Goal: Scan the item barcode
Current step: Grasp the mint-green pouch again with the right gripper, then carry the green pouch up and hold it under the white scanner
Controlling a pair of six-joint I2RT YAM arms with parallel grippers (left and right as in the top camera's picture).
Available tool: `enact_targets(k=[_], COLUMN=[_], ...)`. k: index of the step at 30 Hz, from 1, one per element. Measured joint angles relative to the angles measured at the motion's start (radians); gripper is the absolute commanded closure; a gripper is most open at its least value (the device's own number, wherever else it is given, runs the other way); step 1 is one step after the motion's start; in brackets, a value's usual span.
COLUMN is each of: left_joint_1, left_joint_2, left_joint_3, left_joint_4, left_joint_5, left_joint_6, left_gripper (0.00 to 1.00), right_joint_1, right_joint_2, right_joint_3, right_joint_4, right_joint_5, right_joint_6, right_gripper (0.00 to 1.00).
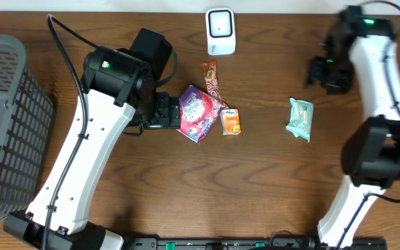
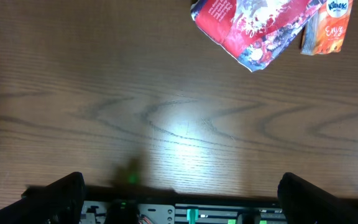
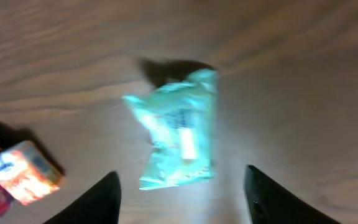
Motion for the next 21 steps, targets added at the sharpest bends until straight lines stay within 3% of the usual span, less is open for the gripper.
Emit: enact_targets(k=[5,15,16,18,19,21], left_joint_1=[0.0,0.0,0.0,0.0,0.0,0.0], left_joint_2=[0.0,0.0,0.0,0.0,0.0,0.0], left_joint_3=[0.0,0.0,0.0,0.0,0.0,0.0], left_joint_4=[0.0,0.0,0.0,0.0,0.0,0.0], left_joint_5=[0.0,0.0,0.0,0.0,0.0,0.0], left_joint_6=[0.0,0.0,0.0,0.0,0.0,0.0], left_gripper=[0.02,0.02,0.02,0.02,0.02,0.02], right_joint_1=[-0.095,-0.05,-0.042,-0.027,-0.018,0.006], right_joint_2=[0.0,0.001,0.001,0.001,0.001,-0.002], right_joint_3=[-0.13,-0.407,-0.427,-0.466,-0.483,-0.499], right_joint_4=[0.053,0.319,0.338,0.376,0.391,0.414], right_joint_5=[-0.087,-0.236,-0.238,-0.245,-0.245,-0.251], right_joint_6=[-0.06,-0.123,-0.124,-0.125,-0.118,-0.111], right_gripper=[0.38,0.4,0.43,0.6,0.75,0.89])
